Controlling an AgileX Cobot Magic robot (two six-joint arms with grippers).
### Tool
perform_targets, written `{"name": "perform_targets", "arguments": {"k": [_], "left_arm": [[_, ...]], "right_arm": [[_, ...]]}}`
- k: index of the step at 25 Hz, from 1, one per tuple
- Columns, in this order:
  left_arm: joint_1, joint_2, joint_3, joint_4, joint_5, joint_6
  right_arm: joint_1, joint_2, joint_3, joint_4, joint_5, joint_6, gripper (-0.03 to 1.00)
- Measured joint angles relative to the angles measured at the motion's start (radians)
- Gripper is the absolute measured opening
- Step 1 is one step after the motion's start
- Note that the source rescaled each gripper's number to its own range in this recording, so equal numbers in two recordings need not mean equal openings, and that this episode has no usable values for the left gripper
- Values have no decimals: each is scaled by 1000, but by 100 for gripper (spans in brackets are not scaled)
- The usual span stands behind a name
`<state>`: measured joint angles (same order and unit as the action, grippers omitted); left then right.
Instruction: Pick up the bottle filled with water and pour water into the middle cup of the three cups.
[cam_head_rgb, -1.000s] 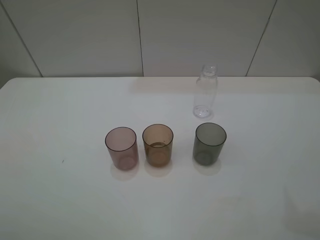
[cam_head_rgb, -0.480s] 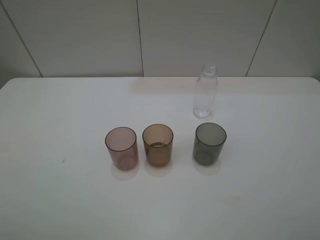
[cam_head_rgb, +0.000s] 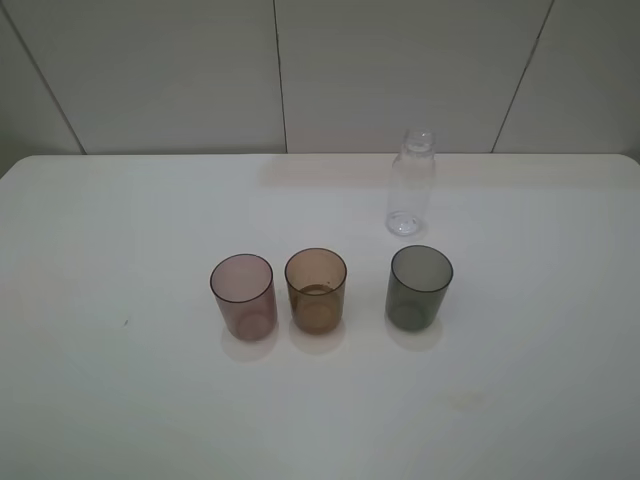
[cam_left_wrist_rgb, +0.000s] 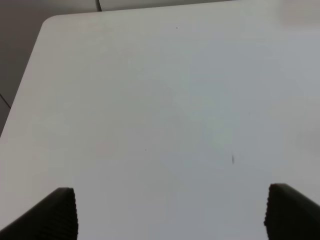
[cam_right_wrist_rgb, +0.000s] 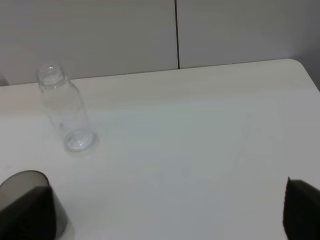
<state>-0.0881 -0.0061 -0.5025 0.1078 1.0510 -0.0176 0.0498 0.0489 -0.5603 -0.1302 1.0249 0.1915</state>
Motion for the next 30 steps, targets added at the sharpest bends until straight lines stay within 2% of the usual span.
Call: {"name": "perform_targets", "arguments": {"k": [8,30], "left_arm": [[0,0,0,0,0,0],[0,0,0,0,0,0]], "right_arm": [[0,-51,41,-2,40,0,100],[-3,-51,41,-2,41,0,100]]}}
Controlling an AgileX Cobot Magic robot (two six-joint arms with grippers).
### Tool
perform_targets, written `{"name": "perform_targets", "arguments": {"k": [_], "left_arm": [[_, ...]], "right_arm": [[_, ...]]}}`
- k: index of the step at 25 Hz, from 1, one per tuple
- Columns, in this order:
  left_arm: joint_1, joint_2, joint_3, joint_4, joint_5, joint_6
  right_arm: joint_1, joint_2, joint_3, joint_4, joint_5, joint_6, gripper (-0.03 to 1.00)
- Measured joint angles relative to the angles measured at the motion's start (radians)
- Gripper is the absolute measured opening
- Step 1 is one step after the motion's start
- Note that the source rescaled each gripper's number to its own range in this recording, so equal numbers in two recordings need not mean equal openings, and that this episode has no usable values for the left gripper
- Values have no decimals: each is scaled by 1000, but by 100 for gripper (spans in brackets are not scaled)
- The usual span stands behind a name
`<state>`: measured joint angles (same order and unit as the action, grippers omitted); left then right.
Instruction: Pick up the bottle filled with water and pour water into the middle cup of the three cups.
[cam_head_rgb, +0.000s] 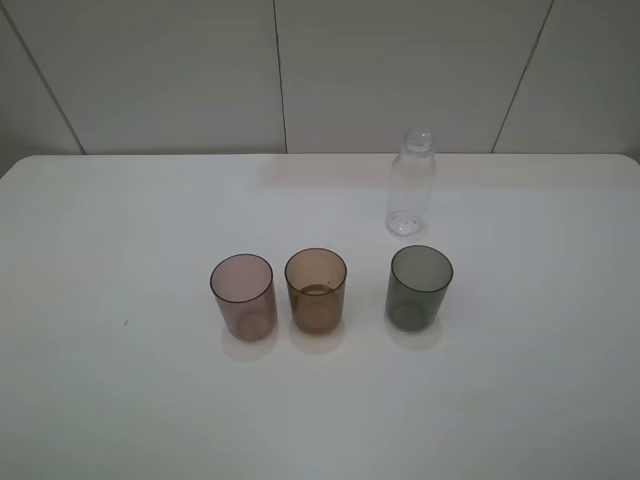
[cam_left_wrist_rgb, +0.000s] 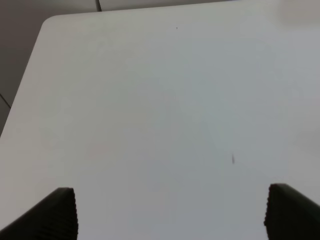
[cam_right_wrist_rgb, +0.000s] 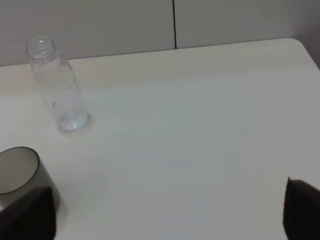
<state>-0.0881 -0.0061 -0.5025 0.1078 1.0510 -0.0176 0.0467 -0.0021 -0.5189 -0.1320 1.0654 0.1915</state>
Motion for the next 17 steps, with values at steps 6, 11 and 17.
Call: {"name": "perform_targets", "arguments": {"k": [6,11,17], "left_arm": [[0,0,0,0,0,0],[0,0,0,0,0,0],[0,0,0,0,0,0]], "right_arm": [[0,0,0,0,0,0,100],[0,0,0,0,0,0,100],[0,0,0,0,0,0,100]]}}
